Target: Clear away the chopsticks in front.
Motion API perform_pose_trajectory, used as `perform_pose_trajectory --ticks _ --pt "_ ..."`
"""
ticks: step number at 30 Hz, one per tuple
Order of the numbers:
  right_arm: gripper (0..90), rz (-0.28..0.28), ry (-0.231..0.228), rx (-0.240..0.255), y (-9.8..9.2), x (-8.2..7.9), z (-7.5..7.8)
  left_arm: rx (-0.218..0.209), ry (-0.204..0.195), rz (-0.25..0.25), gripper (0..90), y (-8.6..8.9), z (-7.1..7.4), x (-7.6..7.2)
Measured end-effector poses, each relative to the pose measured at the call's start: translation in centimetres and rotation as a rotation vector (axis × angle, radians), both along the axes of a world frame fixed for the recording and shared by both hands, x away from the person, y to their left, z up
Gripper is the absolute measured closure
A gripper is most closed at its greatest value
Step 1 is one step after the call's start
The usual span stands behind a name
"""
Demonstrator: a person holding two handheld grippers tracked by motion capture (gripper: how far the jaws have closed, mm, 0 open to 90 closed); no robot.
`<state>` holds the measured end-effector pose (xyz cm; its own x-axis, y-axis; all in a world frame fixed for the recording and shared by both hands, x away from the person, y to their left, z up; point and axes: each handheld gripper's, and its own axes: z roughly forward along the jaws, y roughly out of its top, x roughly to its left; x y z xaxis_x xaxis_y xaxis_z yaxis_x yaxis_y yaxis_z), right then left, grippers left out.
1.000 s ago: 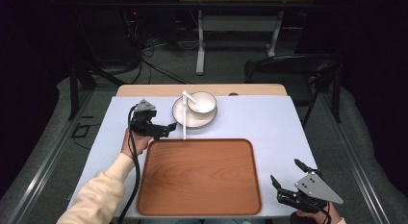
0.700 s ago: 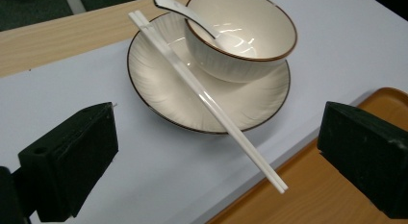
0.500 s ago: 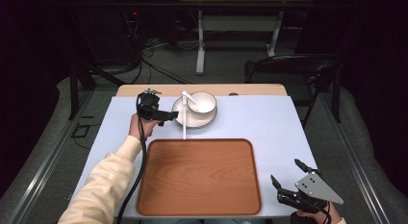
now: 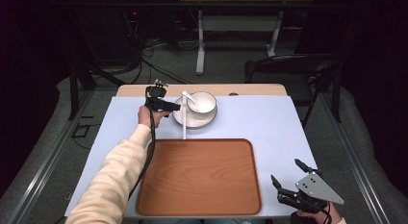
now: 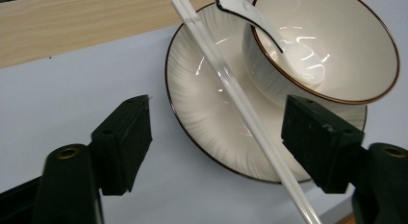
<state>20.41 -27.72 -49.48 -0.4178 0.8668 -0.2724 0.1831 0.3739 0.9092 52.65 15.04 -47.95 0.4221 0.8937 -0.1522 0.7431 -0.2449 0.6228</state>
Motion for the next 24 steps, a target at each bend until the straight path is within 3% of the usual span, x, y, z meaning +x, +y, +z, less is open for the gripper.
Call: perform_pose_trajectory --ticks 11,15,18,24 --pt "14.3 -0.002 -0.001 0.004 0.0 0.0 0.0 -0.056 0.048 0.041 47.0 -0.9 -1.6 2.7" --pt "14.3 -0.003 -0.001 0.004 -0.1 0.0 0.0 -0.034 0.06 0.032 52.8 -1.4 -2.2 3.1" --pt "14.3 -0.002 0.0 0.006 -0.1 0.0 0.0 -0.062 0.077 0.041 56.7 -1.5 -2.5 3.4" --pt "14.3 -0.003 0.0 0.007 -0.1 0.0 0.0 -0.073 0.09 0.053 62.3 -2.1 -2.8 4.1"
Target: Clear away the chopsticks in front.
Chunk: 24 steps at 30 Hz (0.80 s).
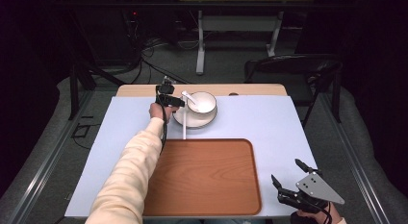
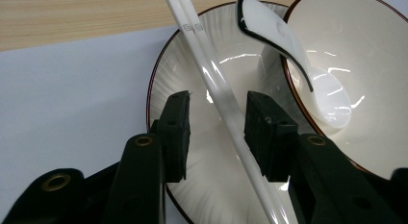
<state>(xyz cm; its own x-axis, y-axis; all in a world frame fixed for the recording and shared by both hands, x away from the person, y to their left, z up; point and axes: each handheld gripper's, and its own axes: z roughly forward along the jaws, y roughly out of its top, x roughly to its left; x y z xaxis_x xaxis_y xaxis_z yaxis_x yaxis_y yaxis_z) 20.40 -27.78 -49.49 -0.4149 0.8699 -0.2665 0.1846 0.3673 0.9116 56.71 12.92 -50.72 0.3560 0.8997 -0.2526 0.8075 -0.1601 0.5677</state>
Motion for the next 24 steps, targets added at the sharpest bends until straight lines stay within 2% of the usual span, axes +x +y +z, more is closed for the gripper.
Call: perform_pose_trajectory --ticks 5,9,20,24 --pt "14.3 -0.001 -0.001 0.001 0.0 0.0 0.0 0.018 0.014 0.007 66.3 -0.4 -0.3 0.3" --pt "14.3 -0.001 -0.001 0.001 0.0 0.0 0.0 0.011 0.037 0.023 69.5 -0.5 -0.9 0.5" --pt "14.3 -0.001 -0.001 0.001 0.0 0.0 0.0 -0.003 0.057 0.079 77.8 -0.5 -1.4 0.6" --pt "14.3 -0.002 -0.001 0.002 0.0 0.0 0.0 0.021 0.074 0.096 80.4 -0.6 -1.8 0.7"
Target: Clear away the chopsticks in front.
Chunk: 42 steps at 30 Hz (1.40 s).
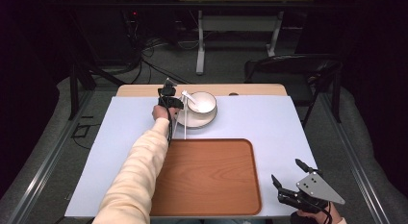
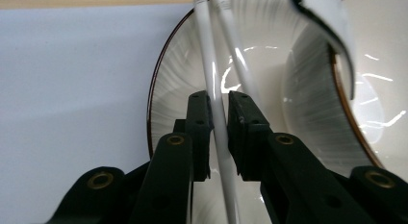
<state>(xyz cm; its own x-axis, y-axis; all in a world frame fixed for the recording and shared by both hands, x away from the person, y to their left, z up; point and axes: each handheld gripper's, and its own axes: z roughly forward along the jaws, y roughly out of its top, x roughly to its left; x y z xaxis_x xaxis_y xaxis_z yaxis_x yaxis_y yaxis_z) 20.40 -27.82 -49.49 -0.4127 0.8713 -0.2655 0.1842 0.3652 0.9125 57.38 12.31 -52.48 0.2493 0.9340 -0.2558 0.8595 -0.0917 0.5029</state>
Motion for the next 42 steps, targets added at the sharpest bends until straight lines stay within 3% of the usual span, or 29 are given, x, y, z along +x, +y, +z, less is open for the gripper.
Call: perform_pose_trajectory --ticks 10,20,29,35,42 --pt "14.3 -0.001 -0.002 0.002 0.0 0.0 0.0 -0.021 -0.016 0.054 83.7 0.7 0.2 0.0" --pt "14.3 -0.001 -0.002 0.001 0.0 0.0 0.0 -0.07 -0.072 0.056 83.8 2.3 3.0 -1.0" --pt "14.3 -0.002 -0.002 0.003 0.0 0.0 0.0 -0.114 -0.108 0.028 83.8 3.6 5.2 -3.0" --pt "14.3 -0.002 -0.005 -0.001 0.0 0.0 0.0 -0.143 -0.151 0.013 83.8 5.1 7.1 -5.6" --pt "14.3 -0.002 -0.003 0.0 0.0 0.0 0.0 -0.172 -0.179 -0.016 83.8 6.2 7.9 -8.6"
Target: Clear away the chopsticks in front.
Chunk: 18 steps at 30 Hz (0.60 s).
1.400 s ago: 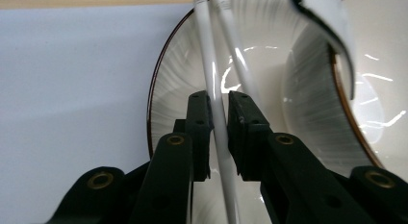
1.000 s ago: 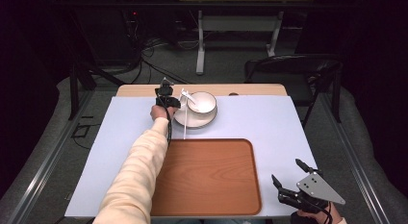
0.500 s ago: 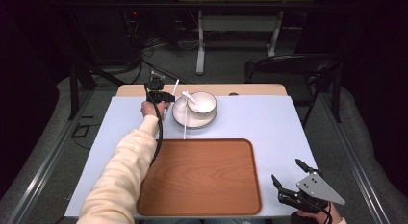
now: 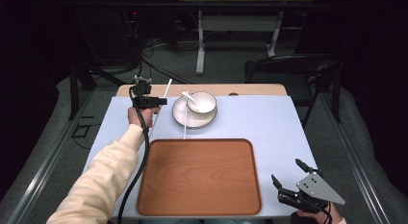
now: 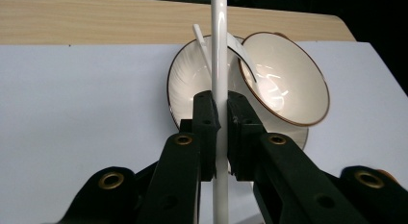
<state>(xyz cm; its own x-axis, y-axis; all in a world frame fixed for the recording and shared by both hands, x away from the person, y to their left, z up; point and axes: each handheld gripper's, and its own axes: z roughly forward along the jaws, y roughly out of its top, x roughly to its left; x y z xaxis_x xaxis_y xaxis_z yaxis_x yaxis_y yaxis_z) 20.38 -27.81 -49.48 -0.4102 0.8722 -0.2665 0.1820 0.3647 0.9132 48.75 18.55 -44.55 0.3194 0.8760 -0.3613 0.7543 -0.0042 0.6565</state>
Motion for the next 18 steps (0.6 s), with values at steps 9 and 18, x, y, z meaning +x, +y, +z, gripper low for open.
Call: perform_pose_trajectory --ticks 9,18 --pt "14.3 0.0 0.001 -0.002 0.0 0.0 0.0 -0.036 -0.034 -0.033 83.8 1.0 0.2 -4.3" --pt "14.3 0.0 0.002 -0.003 0.0 0.0 0.0 -0.068 -0.064 -0.057 83.8 1.3 0.2 -7.8"
